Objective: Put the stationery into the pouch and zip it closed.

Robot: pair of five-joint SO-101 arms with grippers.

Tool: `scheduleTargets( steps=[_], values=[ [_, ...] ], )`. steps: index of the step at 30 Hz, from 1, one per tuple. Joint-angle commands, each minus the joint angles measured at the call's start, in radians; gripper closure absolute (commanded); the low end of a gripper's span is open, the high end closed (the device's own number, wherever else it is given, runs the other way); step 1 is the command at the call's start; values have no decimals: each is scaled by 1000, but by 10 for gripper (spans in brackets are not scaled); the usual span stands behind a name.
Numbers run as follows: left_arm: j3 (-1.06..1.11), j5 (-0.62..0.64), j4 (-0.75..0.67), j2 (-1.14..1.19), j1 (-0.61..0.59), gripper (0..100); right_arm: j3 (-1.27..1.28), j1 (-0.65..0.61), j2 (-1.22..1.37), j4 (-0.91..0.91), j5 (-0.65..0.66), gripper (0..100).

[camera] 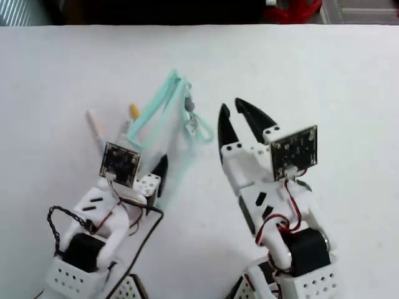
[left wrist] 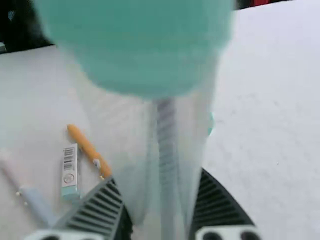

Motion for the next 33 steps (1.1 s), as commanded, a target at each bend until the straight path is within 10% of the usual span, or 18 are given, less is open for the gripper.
scheduleTargets(
  steps=[1, 9, 19, 33],
  values=[
    [-244, 9, 86, -8, -15, 913, 11, 54, -10, 4, 3, 925],
    [-726, -132, 345, -4, -308, 910, 9, 56, 13, 5, 3, 928],
    [-632, -190, 333, 70, -656, 910, 14, -45, 329, -67, 0, 929],
    [-218, 40, -537, 550, -728, 910, 227, -64, 394, -245, 3, 929]
  ],
)
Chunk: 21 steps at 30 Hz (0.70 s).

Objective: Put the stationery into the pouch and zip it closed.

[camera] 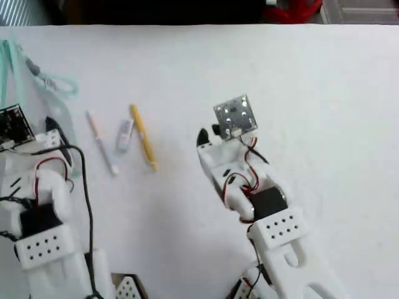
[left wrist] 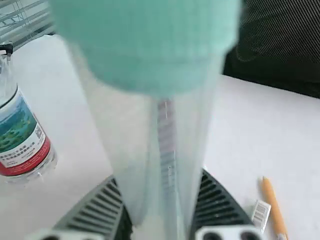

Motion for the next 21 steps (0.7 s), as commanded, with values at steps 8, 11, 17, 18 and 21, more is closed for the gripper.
scheduleTargets(
  steps=[8, 11, 17, 18, 21],
  values=[
    [100, -87, -598, 260, 96, 910, 114, -2, -7, -183, 3, 929],
    [98, -92, -605, 321, 143, 909, 114, -1, -7, -185, 3, 929],
    [64, -92, -598, 424, 245, 909, 114, -1, -7, -180, 3, 929],
    [51, -92, -598, 446, 257, 909, 115, -1, -7, -180, 3, 929],
    [2, -86, -598, 538, 298, 909, 115, -1, -7, -179, 5, 929]
  ],
)
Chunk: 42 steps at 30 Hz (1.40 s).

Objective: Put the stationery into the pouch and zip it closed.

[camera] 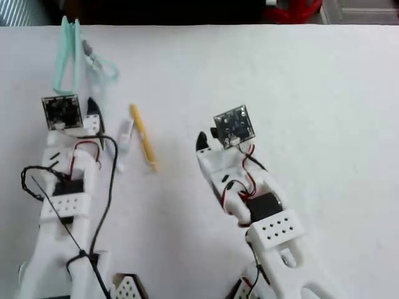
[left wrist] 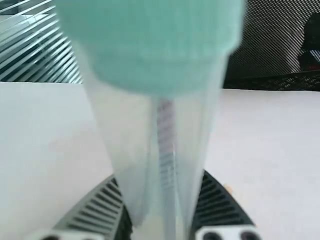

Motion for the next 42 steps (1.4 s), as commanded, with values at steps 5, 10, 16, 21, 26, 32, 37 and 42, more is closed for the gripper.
scheduleTargets(
  steps=[5, 10, 16, 21, 26, 32, 37, 42],
  values=[
    [-124, -3, -11, 186, 90, 912, -5, 2, -7, -15, 5, 929],
    [-98, -3, 103, 56, 131, 911, -5, 2, -7, -16, 5, 929],
    [-103, -3, 364, -285, 277, 910, -5, 2, -7, -15, 5, 929],
    [-98, -5, 494, -547, 193, 909, -3, 2, -7, -15, 5, 929],
    [-100, -9, 506, -538, 10, 909, -3, 2, -7, -15, 5, 929],
    [-110, -5, 305, -232, -101, 909, -2, 2, -7, -13, 5, 929],
    [-278, 60, 201, 179, -105, 910, 8, 2, -7, -15, 5, 929],
    [-358, 97, 203, 309, -65, 910, 8, 2, -7, -16, 5, 929]
  ],
)
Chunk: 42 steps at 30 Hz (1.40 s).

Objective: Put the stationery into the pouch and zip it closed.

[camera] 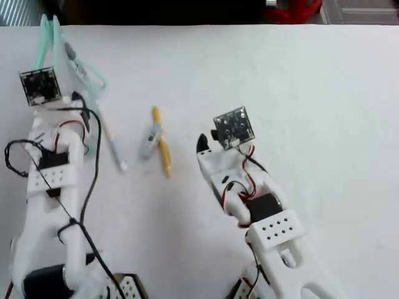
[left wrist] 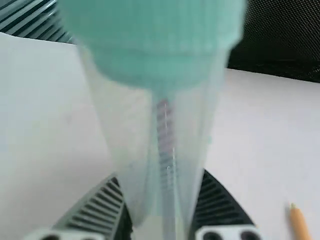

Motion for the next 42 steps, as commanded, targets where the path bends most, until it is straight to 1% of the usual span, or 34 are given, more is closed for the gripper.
scheduleTargets(
  steps=[1, 5, 11, 14, 18, 22, 25, 29, 33, 35, 37, 39, 42],
  values=[
    [-51, 20, -8, 61, 51, 910, -8, 1, -7, -18, 5, 929],
    [-3, 20, 5, 22, 153, 910, -8, 1, -7, -21, 5, 929],
    [138, 25, 8, -131, 302, 910, -9, 1, -7, -21, 5, 929],
    [186, 25, 89, -245, 358, 910, -9, 1, -7, -21, 5, 929],
    [196, 26, 199, -403, 456, 910, -9, 2, -7, -21, 5, 929],
    [245, 21, 164, -478, 578, 910, -15, 59, -8, -22, 5, 929],
    [278, 20, 138, -478, 634, 910, -15, 127, -8, -47, 5, 929],
    [279, 26, 141, -486, 634, 910, -15, 199, -8, -59, 5, 929],
    [278, 26, 143, -489, 605, 910, -15, 225, -8, -59, 5, 929],
    [276, 26, 169, -516, 598, 910, -15, 226, -8, -59, 5, 929],
    [244, 26, 241, -590, 576, 910, -15, 226, -8, -59, 5, 929],
    [175, 26, 354, -697, 527, 909, -15, 226, -4, -59, 8, 929],
    [68, 26, 552, -888, 449, 908, -15, 205, 2, -59, 98, 930]
  ],
)
